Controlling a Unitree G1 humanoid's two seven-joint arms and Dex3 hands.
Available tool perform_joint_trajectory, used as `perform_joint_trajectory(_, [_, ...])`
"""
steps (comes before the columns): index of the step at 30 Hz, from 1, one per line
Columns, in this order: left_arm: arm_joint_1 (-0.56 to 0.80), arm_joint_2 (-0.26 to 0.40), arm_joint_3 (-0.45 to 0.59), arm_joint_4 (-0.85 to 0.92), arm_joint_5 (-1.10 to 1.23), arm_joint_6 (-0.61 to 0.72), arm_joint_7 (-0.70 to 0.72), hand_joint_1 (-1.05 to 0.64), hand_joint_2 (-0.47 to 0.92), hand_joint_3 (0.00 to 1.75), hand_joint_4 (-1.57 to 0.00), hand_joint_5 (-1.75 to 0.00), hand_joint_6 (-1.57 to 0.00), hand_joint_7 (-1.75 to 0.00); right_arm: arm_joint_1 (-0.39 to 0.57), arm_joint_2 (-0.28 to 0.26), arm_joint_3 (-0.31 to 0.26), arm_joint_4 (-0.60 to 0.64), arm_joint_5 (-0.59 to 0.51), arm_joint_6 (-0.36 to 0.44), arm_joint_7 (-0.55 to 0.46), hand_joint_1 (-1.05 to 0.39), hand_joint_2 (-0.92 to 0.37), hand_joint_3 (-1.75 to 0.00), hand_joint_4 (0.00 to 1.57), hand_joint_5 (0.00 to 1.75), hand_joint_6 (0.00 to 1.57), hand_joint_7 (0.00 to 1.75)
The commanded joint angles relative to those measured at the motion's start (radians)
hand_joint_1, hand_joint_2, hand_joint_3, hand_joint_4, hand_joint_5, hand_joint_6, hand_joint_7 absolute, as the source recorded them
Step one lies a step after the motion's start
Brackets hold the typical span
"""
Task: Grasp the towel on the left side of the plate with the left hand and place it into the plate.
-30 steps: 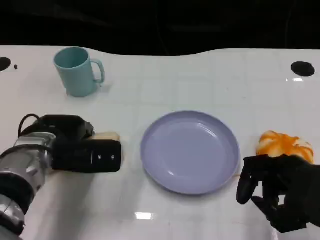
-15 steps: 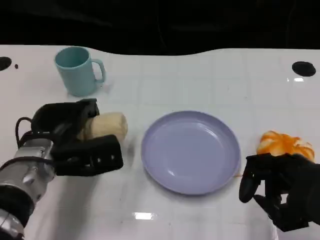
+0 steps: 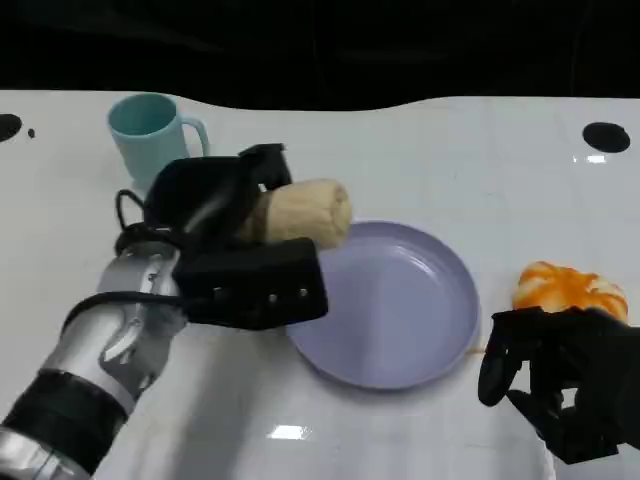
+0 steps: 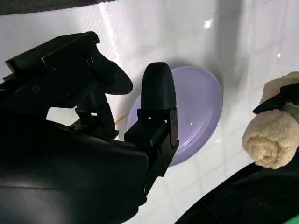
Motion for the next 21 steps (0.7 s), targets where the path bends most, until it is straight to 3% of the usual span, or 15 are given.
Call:
perform_joint_trajectory(1, [-0.007, -0.036, -0.021, -0.040, 0.005, 0.017, -0.056, -0.22, 0.58, 0.85, -0.89, -1.75, -0.60, -1.74, 0.004, -0.010, 0.000, -0.006, 0.002, 0.004, 0.003, 0.01, -0.58, -1.06, 0.71, 1.75, 0.69, 1.42])
perform_joint_trajectory(14, [-0.040, -0.177, -0.098, 0.022, 0.043, 0.064, -0.097, -0.22, 0.54, 0.89, -0.88, -1.75, -0.61, -1.75, 0.003, -0.007, 0.009, -0.014, 0.000, 0.008, -0.001, 0.00, -0.59, -1.05, 0.71, 1.74, 0.69, 1.43])
perform_joint_trajectory(15, [-0.040, -0.186, -0.097, 0.028, 0.037, 0.068, -0.103, -0.22, 0.56, 0.83, -0.86, -1.75, -0.60, -1.64, 0.003, -0.008, 0.010, -0.014, -0.001, 0.005, 0.000, 0.00, -0.59, -1.04, 0.71, 1.75, 0.68, 1.42])
perform_joint_trajectory(17, [-0.038, -0.198, -0.099, 0.029, 0.028, 0.088, -0.135, -0.24, 0.71, 0.54, -0.74, -1.74, -0.71, -0.96, 0.002, -0.011, 0.013, -0.013, -0.003, 0.002, 0.000, 0.00, -0.59, -1.04, 0.71, 1.75, 0.68, 1.42])
perform_joint_trajectory(18, [-0.037, -0.198, -0.102, 0.026, 0.027, 0.097, -0.157, -0.27, 0.82, 0.33, -0.63, -1.62, -0.76, -0.56, 0.001, -0.010, 0.013, -0.014, -0.003, 0.005, 0.000, 0.00, -0.59, -1.04, 0.72, 1.75, 0.68, 1.42])
perform_joint_trajectory(20, [-0.040, -0.193, -0.116, 0.013, 0.037, 0.125, -0.214, -0.34, 0.90, 0.19, -0.48, -1.24, -0.69, -0.21, 0.001, -0.008, 0.012, -0.014, -0.001, 0.010, -0.002, 0.00, -0.59, -1.04, 0.72, 1.75, 0.69, 1.42])
perform_joint_trajectory(21, [-0.041, -0.191, -0.120, 0.007, 0.042, 0.137, -0.233, -0.40, 0.91, 0.19, -0.42, -0.95, -0.62, -0.09, 0.001, -0.008, 0.012, -0.014, 0.000, 0.010, -0.002, 0.00, -0.59, -1.04, 0.72, 1.75, 0.69, 1.42])
